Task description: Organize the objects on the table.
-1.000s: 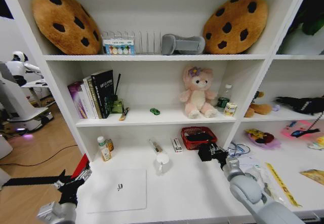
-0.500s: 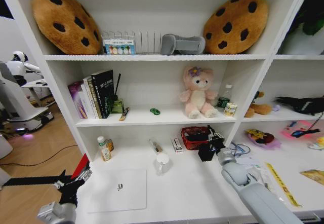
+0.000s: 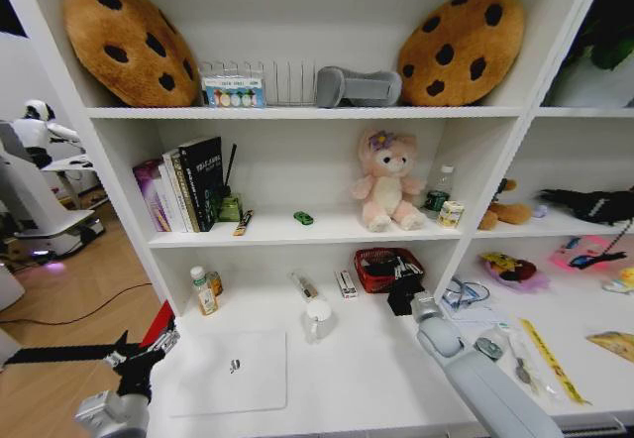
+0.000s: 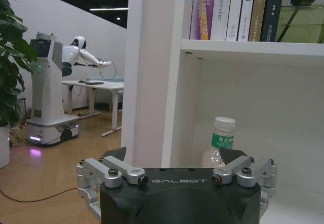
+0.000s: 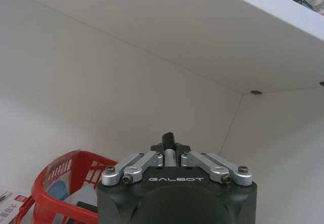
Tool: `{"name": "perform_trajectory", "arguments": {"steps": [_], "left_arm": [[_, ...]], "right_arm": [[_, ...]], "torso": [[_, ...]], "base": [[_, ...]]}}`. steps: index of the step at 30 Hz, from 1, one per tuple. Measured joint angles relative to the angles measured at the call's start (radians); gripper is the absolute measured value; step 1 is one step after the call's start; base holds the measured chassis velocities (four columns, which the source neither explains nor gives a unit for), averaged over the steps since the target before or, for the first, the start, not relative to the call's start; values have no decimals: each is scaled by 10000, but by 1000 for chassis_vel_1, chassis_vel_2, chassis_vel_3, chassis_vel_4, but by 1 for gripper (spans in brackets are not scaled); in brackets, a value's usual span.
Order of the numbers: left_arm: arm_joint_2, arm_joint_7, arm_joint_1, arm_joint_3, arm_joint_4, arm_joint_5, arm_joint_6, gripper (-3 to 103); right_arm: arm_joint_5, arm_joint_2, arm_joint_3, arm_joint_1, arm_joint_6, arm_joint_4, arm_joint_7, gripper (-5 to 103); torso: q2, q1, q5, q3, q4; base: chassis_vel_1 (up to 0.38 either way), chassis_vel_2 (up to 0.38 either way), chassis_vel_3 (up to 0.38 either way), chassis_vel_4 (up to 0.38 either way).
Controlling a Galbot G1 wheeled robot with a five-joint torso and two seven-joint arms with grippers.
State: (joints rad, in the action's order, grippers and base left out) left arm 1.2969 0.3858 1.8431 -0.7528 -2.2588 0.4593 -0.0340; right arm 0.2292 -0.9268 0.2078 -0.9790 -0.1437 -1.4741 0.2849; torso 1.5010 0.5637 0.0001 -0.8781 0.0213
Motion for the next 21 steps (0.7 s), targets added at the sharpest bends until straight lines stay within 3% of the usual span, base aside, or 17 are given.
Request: {"name": "perform_trajectory", "arguments": {"steps": [8,21], "left_arm": [[-4,0,-162,220,109,-70,-17,100],[-28,5,-126,166,141,-66,20,100]], "right_arm": [[1429,347,401,-132,659,-1101,160,10],[1170,28,-36,386,129,211,-15,10]], "torso": [[0,0,-1,-1,2],[-1,0,0,0,0]], "base": [[0,0,0,0],[0,0,0,0]]}}
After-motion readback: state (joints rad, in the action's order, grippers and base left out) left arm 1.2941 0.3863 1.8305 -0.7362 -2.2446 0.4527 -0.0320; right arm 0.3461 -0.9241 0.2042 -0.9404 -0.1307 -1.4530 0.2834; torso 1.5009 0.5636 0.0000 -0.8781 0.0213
